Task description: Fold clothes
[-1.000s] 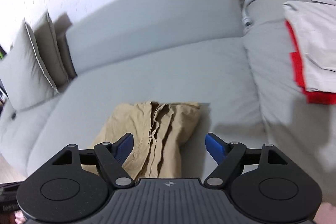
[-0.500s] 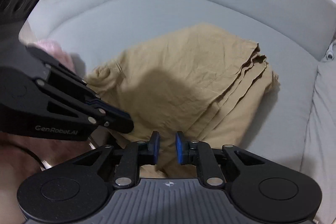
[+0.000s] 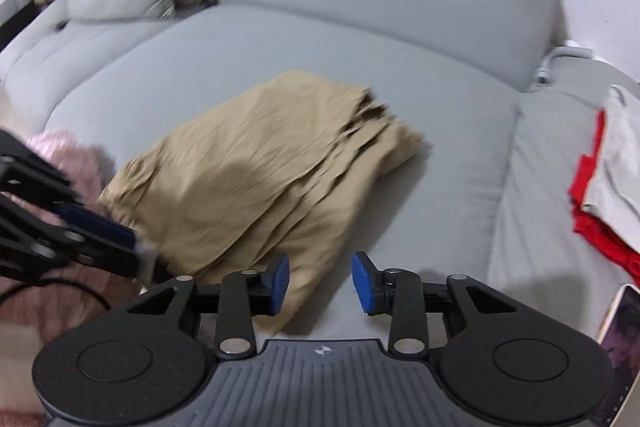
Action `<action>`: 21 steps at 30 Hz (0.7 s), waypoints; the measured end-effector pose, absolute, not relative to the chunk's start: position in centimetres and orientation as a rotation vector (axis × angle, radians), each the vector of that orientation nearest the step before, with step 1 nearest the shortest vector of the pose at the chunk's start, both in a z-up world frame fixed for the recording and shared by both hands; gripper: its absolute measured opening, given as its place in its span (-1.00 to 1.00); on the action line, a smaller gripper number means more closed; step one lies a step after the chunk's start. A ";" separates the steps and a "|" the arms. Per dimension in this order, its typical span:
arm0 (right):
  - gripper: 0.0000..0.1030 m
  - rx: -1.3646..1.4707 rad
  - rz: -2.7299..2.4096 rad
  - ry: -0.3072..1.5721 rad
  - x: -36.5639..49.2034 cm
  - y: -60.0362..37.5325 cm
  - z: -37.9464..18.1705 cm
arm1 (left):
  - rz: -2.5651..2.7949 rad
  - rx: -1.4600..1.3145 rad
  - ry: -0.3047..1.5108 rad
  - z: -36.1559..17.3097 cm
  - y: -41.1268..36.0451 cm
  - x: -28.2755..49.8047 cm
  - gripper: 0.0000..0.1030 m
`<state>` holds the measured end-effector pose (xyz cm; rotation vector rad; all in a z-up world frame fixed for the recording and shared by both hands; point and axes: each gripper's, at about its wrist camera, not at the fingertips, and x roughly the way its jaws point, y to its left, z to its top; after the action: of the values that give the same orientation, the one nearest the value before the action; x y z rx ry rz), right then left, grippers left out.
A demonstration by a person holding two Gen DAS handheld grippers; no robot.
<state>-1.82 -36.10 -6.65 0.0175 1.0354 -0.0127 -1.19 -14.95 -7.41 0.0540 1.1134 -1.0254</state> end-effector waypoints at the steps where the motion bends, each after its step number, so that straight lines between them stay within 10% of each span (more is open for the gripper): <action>1: -0.35 0.027 -0.024 1.027 -0.9 -36.1 -6.5 | -0.997 0.029 1.084 -7.2 -14.6 -0.1 -0.53; 4: -0.72 0.052 -0.033 1.002 1.8 -35.9 -6.6 | -0.881 -0.015 1.033 -8.0 -15.2 3.6 -0.54; 17: -0.73 -0.113 0.145 0.928 11.3 -32.9 -12.0 | -0.820 0.108 1.096 -17.6 -21.6 8.0 -0.94; 21: -1.00 -0.275 0.091 0.975 11.2 -34.0 -14.8 | -0.811 0.079 1.117 -18.3 -21.1 8.6 -0.92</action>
<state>11.21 -34.03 -14.82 -0.2751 0.9749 0.0908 8.59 -21.09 -18.32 0.0789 1.1166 -0.8106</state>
